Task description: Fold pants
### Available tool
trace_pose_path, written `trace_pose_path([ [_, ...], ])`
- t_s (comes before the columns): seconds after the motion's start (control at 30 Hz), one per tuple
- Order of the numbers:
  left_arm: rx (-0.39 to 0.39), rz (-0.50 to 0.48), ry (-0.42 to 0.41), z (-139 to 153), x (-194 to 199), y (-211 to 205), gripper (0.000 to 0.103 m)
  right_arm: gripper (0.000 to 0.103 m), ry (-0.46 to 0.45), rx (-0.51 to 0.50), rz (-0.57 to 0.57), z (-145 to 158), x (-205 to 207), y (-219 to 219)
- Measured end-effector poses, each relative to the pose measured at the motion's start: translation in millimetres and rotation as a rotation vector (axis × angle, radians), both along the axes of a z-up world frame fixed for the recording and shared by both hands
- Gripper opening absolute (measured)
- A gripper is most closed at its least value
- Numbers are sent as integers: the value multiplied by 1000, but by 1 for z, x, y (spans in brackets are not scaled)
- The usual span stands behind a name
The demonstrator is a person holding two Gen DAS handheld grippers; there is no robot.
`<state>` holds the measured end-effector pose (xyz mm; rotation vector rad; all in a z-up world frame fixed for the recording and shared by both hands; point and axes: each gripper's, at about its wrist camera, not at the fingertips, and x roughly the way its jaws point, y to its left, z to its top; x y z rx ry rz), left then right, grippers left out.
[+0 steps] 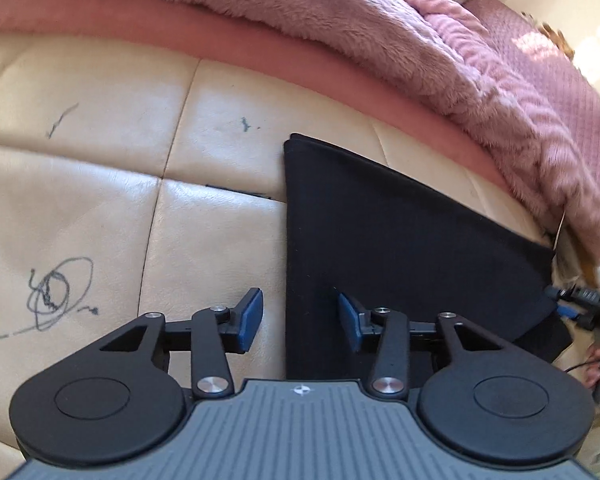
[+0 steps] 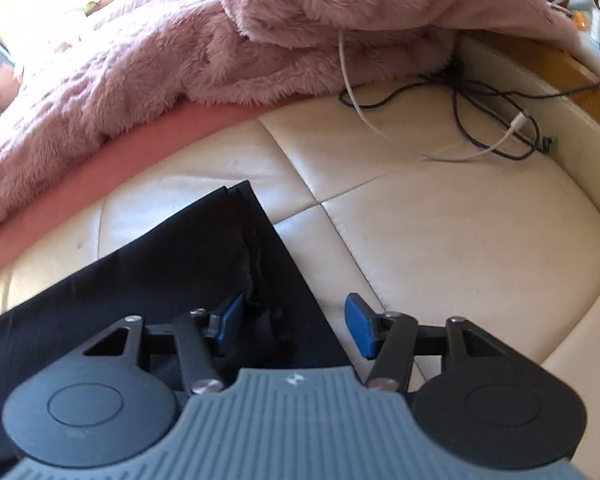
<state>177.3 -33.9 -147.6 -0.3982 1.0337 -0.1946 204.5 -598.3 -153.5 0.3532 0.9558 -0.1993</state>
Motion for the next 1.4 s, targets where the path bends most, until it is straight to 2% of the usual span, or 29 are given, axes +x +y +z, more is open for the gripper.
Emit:
trace_pose_path([
  [0.1,144,-36,-39,2,-8,-19,33,42,4,-6,18,0,1,4],
  [0.13,188,-45,-51,3,-12,-25,26,42,7,-8,22,1,2,6],
  [0.17,204,-52,-51,4,-13,-30,18,42,13,-24,27,2,3,9],
  [0.23,226,-44,-43,6,-13,-33,11,41,24,-46,33,3,4,13],
  [0.33,267,-51,-30,8,-14,-33,10,41,38,-48,27,4,4,15],
  [0.43,267,-28,-3,9,-18,-17,9,40,57,-55,56,7,2,25],
  [0.6,261,31,38,12,-33,35,9,39,73,-68,148,9,-9,69],
  [0.73,299,63,65,14,-47,75,9,39,71,-57,215,10,-22,113],
  [0.9,312,105,60,15,-62,105,11,40,62,-51,270,11,-35,157],
  [1.03,276,125,42,21,-67,112,13,39,48,-123,277,16,-38,175],
  [1.13,275,134,10,29,-73,112,13,40,27,-237,292,29,-43,191],
  [1.23,247,131,-31,38,-80,113,13,40,-8,-299,308,47,-53,207],
  [1.3,225,108,-60,45,-87,110,13,40,-38,-306,328,59,-63,221],
  [1.4,194,44,-86,51,-94,96,13,39,-62,-228,394,72,-83,250],
])
